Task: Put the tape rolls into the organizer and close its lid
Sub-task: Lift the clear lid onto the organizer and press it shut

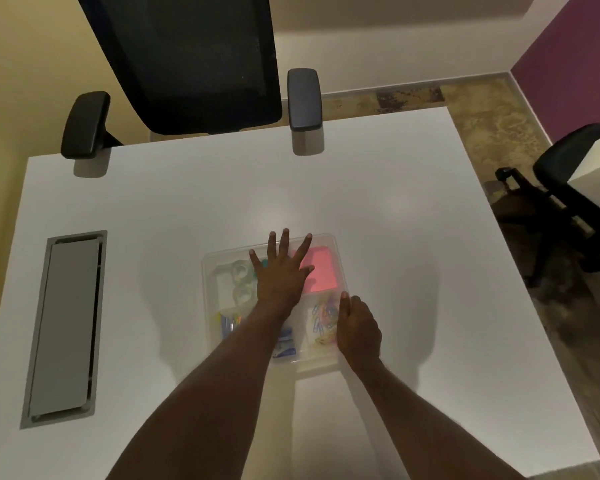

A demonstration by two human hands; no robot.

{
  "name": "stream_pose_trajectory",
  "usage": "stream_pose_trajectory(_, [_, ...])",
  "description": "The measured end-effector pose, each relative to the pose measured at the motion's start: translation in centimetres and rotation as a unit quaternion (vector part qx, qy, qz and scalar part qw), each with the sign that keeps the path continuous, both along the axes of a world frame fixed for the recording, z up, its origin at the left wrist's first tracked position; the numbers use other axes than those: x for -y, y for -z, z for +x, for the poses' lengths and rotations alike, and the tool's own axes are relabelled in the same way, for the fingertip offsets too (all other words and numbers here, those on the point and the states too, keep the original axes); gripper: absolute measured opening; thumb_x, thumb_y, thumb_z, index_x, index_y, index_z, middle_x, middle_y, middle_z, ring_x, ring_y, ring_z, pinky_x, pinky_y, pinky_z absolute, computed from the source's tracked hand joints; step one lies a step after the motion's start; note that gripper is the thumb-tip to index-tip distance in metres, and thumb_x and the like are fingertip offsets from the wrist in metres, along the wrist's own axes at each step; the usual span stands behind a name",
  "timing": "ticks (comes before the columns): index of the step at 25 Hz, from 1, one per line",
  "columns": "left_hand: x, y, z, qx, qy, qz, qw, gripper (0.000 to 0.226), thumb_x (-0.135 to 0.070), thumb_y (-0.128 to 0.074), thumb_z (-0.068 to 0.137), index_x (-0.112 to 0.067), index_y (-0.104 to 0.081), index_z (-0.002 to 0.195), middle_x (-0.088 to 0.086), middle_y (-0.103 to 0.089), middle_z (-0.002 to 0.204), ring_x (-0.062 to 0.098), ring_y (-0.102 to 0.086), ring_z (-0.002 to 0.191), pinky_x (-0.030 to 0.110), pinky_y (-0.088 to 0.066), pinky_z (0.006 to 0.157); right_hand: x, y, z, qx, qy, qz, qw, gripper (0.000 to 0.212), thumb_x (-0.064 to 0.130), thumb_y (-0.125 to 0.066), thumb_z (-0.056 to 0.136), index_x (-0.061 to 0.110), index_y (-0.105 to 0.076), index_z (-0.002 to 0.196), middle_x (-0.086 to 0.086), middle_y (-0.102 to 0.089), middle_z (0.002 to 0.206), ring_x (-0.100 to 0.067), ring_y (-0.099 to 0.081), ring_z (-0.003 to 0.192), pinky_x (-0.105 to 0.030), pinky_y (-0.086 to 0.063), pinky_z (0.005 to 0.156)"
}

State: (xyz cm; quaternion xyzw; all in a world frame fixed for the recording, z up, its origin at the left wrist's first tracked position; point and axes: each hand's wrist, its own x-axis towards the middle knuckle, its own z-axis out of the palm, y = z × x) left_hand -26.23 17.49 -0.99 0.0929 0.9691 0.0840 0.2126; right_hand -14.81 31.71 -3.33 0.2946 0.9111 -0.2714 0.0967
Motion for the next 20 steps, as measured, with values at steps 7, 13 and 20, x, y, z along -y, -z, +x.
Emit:
stream_pose_trajectory(7, [-0.5, 0.4, 0.6, -0.016, 0.009, 0.004, 1.000, 0.065, -0.060, -0.028, 0.109, -0.049, 0.005, 0.165, 0.002, 0.009, 0.179, 0.031, 0.015, 0.165, 0.075, -0.003, 0.125, -0.1, 0.3, 1.7, -0.050, 0.010, 0.014, 0.999, 0.047, 0.042, -0.031, 0.107, 0.008, -0.058, 0.090, -0.013, -0.067, 0.091, -0.035, -0.066, 0.085, -0.035, -0.048, 0.069])
stream_pose_trajectory(13, [-0.4, 1.5, 1.0, -0.025, 0.010, 0.002, 1.000, 0.065, -0.061, -0.026, 0.109, -0.050, 0.006, 0.164, 0.002, 0.009, 0.179, 0.032, 0.016, 0.165, 0.075, -0.001, 0.125, -0.5, 1.8, 2.3, -0.097, 0.006, -0.001, 0.995, 0.054, 0.051, -0.020, 0.102, 0.012, -0.054, 0.084, -0.008, -0.064, 0.082, -0.030, -0.066, 0.075, -0.033, -0.051, 0.064])
stream_pose_trajectory(20, [-0.6, 1.0, 0.8, -0.022, 0.008, 0.004, 1.000, 0.064, -0.060, -0.026, 0.109, -0.050, 0.005, 0.164, 0.001, 0.012, 0.178, 0.029, 0.017, 0.165, 0.074, 0.001, 0.126, -0.2, 1.3, 2.2, -0.084, -0.066, 0.161, 0.981, 0.048, 0.040, -0.042, 0.105, 0.010, -0.053, 0.142, -0.018, -0.059, 0.135, -0.033, -0.061, 0.123, -0.043, -0.054, 0.099])
